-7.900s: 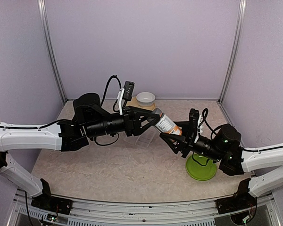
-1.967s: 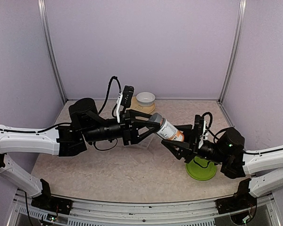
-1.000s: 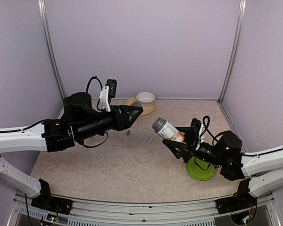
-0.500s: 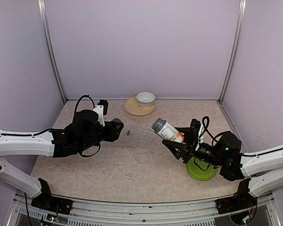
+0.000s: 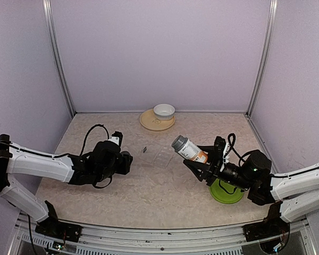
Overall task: Sort the pills into containers
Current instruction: Place the lid of the pill bottle at the center of the board.
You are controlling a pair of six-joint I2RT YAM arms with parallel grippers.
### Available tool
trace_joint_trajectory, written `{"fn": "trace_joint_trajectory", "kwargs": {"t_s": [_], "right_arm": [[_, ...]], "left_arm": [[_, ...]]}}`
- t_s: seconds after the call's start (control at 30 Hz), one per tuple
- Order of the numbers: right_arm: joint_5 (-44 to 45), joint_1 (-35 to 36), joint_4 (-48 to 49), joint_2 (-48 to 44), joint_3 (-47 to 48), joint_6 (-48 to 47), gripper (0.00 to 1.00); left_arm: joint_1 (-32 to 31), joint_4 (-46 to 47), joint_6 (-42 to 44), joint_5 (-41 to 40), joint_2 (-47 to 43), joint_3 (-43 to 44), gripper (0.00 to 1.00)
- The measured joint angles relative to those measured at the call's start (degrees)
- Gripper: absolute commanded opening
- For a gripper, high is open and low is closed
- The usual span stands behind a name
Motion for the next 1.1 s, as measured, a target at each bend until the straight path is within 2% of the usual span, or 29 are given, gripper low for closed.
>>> {"fn": "trace_joint_trajectory", "kwargs": {"t_s": [0.73, 1.1], "right_arm": [[0.28, -0.76, 1.36, 0.00, -1.46, 0.17, 0.07], [0.28, -1.27, 2.25, 0.57, -1.46, 0.33, 0.07]], "left_arm": [[0.92, 4.76, -4.44, 1.57, 10.05, -4.07, 0.36], [1.03, 6.38, -5.29, 2.91, 12.24, -4.48, 0.40]]}}
